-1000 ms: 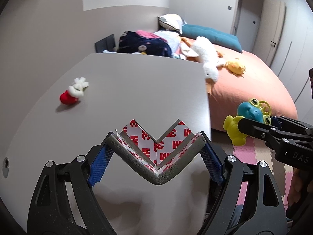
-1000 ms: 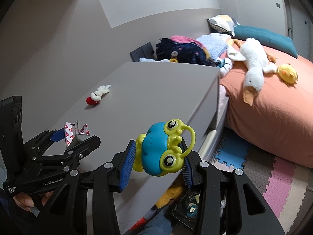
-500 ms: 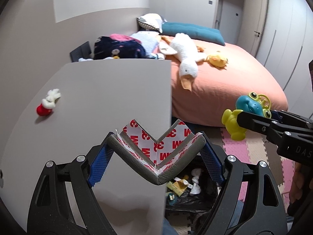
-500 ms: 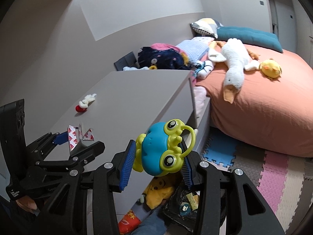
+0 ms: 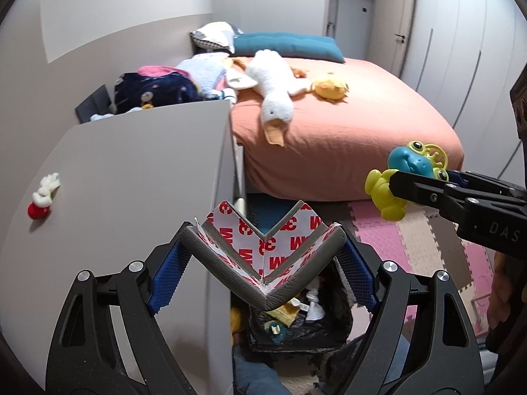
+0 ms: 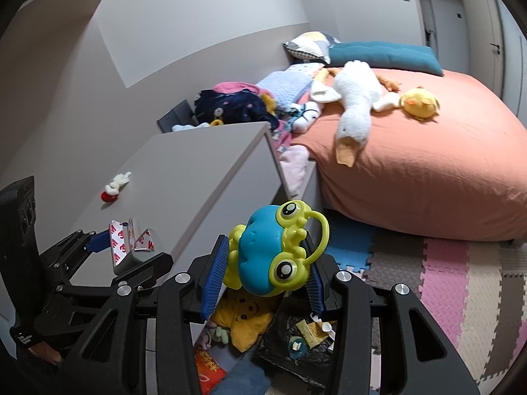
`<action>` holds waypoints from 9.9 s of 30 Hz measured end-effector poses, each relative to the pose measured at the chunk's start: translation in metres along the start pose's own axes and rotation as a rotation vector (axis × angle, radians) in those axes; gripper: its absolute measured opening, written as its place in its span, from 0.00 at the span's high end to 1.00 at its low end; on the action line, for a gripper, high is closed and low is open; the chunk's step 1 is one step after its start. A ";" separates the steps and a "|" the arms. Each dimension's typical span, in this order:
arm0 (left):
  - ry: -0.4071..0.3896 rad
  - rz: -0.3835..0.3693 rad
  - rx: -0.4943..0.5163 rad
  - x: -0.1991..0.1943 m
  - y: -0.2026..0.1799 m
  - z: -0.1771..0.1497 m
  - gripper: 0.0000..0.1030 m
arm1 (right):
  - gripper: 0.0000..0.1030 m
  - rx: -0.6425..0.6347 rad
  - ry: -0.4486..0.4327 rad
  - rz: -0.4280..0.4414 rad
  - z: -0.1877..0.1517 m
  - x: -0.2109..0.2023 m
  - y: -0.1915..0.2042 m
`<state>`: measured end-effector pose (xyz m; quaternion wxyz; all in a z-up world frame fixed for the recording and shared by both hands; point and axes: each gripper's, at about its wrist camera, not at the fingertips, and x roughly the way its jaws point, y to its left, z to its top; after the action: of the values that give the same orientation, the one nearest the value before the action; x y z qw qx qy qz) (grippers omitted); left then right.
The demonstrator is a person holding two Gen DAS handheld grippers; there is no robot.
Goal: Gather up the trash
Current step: 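Open both tools to drop the box and rattle into the bin, then move both open tools back over the table toward the red-white plush, then grasp the white bunny plush with the right tool, pulling it off the heart, then grasp the red heart plush with the left tool, then carry the red heart and white bunny over the black bin, then open both tools to drop the heart and bunny into the bin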
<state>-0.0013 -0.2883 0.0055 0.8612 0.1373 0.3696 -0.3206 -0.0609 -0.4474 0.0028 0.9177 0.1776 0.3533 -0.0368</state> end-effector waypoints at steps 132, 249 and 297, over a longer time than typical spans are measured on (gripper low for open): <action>0.081 0.376 -0.401 -0.004 0.374 -0.060 0.05 | 0.29 -0.234 0.307 0.304 0.089 0.301 0.348; 0.063 0.071 -0.158 0.002 0.071 -0.002 0.54 | 0.74 0.016 0.133 0.115 0.042 0.054 0.057; 0.083 -0.031 0.060 0.014 -0.029 0.005 0.06 | 0.30 0.096 0.038 -0.197 0.029 -0.003 -0.043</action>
<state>-0.0105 -0.3189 -0.0014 0.8357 0.1706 0.3973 -0.3386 -0.0532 -0.4976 0.0119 0.8932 0.1866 0.3842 -0.1405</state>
